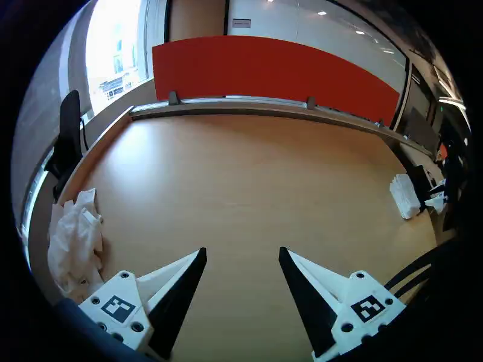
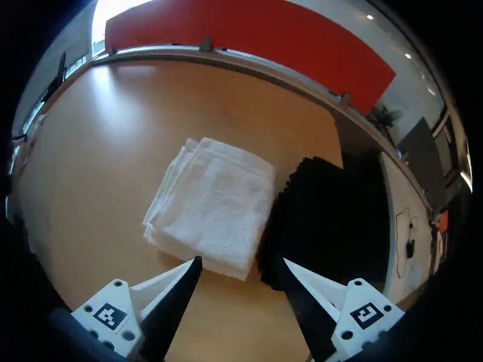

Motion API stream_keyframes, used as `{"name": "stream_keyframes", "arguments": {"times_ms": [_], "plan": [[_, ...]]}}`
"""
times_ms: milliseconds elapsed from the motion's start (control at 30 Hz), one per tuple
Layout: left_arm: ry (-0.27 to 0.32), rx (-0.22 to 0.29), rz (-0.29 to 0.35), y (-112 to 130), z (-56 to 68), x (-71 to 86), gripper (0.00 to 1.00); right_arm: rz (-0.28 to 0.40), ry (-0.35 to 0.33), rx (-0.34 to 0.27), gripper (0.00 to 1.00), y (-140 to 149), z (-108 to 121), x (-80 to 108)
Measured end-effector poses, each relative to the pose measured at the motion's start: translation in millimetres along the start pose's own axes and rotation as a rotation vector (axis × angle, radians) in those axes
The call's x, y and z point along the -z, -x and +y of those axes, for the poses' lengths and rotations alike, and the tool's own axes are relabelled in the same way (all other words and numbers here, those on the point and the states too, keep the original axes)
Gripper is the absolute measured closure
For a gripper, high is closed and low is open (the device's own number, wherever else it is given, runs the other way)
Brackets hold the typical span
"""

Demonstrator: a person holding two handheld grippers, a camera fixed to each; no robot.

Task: Fold towel

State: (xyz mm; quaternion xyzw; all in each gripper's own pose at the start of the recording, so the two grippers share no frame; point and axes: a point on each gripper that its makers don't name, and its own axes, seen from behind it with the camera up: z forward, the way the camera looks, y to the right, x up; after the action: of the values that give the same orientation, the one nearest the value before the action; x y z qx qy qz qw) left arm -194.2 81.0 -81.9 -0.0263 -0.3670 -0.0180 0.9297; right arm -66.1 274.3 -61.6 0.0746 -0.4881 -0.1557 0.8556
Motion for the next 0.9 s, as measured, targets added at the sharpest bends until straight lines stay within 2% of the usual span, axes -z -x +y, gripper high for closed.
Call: {"name": "stream_keyframes", "arguments": {"times_ms": [133,467,900], "plan": [[-0.002,0.003,0.002,-0.2,-2.5,0.4,0.12,0.016,0.000,-0.039,0.06,-5.0,-5.3,0.5],[0.001,0.002,0.010,-4.5,-4.5,-0.1,0.12,0.042,-0.006,-0.196,0.06,-12.3,-21.1,-0.3],[-0.005,0.007,0.032,-16.7,-12.8,-1.9,0.12,0.107,0.009,-0.248,0.06,-26.9,-38.1,7.1]]}}
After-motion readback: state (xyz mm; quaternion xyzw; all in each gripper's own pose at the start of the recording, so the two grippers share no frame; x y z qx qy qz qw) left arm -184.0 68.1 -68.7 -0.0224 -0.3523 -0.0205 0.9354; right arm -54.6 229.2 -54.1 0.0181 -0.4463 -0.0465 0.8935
